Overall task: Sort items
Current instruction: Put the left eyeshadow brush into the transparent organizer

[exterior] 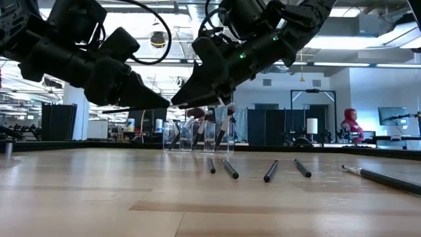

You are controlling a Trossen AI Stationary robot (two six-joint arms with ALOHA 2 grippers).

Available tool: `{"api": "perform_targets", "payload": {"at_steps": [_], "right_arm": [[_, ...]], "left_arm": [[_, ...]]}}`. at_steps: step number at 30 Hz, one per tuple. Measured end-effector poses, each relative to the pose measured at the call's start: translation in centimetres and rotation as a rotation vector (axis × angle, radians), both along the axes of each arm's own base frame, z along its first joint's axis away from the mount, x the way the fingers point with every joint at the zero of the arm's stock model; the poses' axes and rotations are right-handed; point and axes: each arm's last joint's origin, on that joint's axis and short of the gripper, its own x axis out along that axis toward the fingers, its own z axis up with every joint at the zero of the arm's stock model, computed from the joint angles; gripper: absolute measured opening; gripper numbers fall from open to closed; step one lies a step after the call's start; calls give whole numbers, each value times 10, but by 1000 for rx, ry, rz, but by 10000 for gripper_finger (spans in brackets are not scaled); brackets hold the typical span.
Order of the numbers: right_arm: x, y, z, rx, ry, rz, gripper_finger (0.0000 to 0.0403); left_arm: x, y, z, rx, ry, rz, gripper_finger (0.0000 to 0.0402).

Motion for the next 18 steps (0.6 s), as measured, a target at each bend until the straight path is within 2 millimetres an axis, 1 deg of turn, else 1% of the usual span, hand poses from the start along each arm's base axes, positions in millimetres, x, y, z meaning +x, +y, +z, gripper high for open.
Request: {"api": "perform_targets", "payload": {"at_steps": [6,12,18], "right_arm": [[0,0,0,15,0,25,109],[0,-4,0,30,1,36,68],[0,-2,0,50,4,70,20]], "left_arm": [[0,0,1,-1,-5,0,13],[0,0,1,-3,-11,-1,13],[1,-1,1,-13,-7,-42,22]]}}
